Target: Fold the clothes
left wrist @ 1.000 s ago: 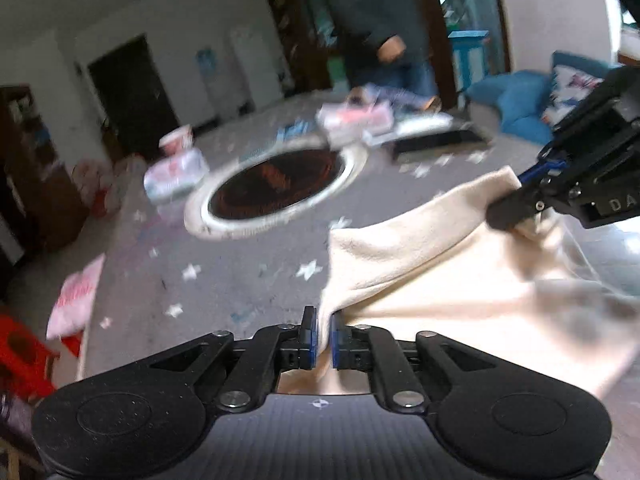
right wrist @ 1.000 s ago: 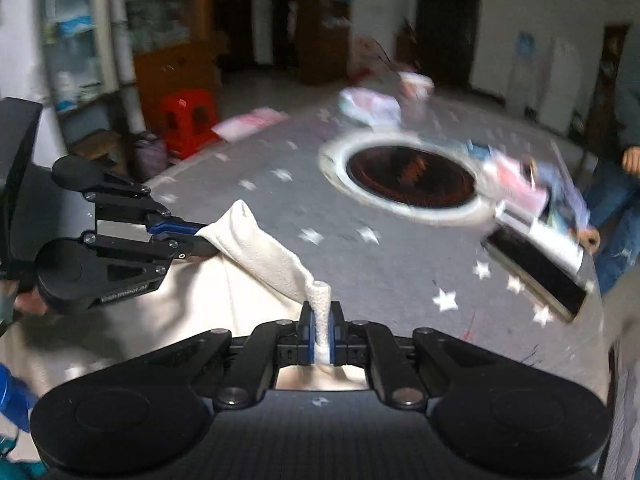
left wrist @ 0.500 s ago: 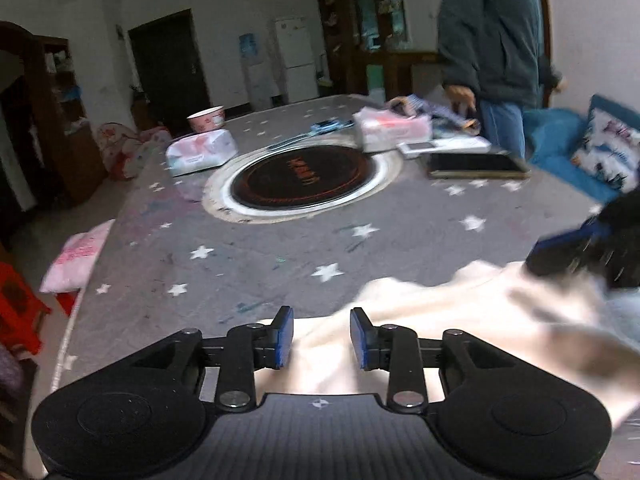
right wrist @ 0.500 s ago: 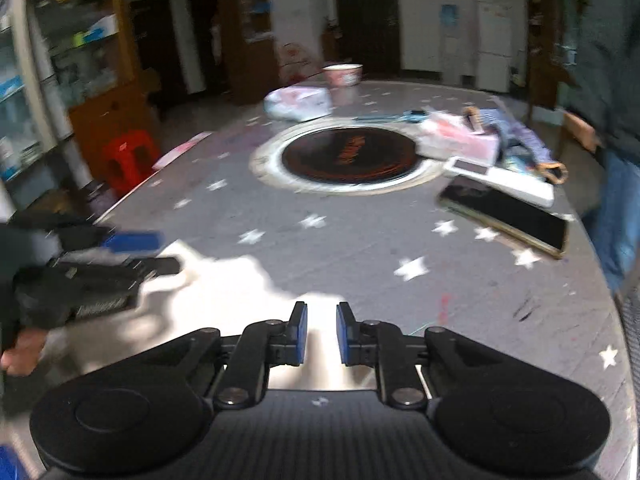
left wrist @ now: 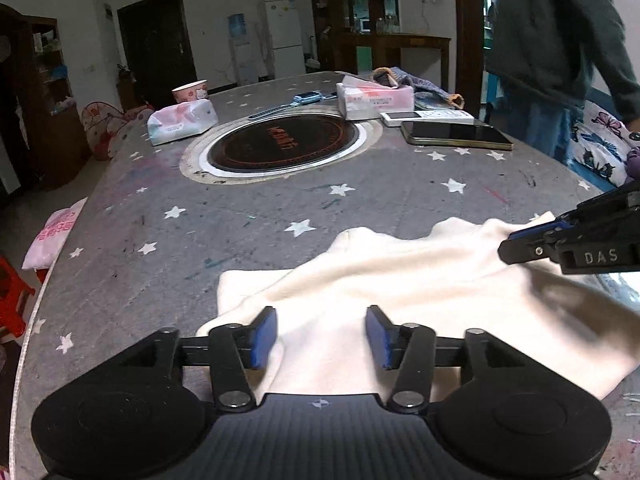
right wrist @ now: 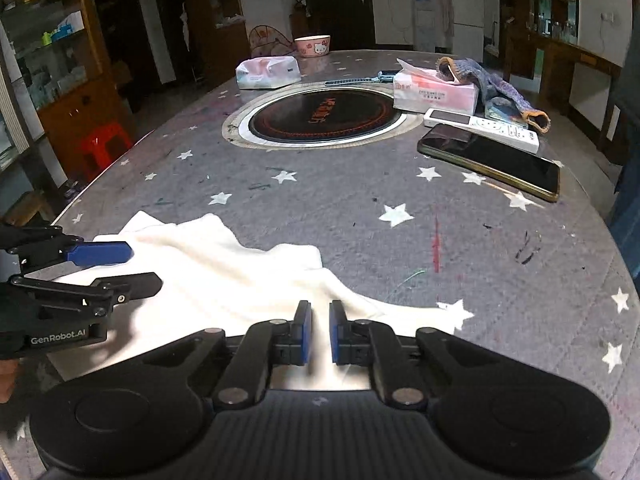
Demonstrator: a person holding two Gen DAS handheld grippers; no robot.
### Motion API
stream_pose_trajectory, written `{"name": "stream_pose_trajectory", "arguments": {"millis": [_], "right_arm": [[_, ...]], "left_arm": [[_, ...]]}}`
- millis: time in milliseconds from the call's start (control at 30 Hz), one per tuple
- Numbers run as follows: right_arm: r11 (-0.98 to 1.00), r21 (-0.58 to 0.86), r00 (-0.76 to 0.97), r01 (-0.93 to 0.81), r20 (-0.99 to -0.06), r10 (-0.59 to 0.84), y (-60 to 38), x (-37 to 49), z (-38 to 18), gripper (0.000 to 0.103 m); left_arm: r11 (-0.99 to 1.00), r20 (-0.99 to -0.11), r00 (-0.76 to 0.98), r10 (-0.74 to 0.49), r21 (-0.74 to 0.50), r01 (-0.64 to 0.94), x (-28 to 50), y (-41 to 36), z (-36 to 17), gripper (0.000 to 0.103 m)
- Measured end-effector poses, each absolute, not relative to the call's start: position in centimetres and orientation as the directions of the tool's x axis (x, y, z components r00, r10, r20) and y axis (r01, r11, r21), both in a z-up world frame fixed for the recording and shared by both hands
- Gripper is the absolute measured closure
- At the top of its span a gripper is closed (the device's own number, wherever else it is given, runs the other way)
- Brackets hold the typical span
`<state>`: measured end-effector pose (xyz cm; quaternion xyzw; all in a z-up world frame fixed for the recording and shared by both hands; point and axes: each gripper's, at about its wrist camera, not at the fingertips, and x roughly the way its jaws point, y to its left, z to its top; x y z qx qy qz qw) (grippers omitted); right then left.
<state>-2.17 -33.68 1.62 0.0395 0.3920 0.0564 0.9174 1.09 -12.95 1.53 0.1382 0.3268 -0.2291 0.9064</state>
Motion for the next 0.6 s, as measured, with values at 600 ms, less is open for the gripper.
{"name": "stream_pose_trajectory", "arguments": {"millis": [600], "right_arm": [[0.992,0.046,0.711,-0.119,-0.693,0.117,-32.7,-2.0,1.3,0.094]], "left_arm": [[0.893,-0.651,0.675,-0.348,-0.011,0.450,-1.0,-10.6,1.3,0.040]]}}
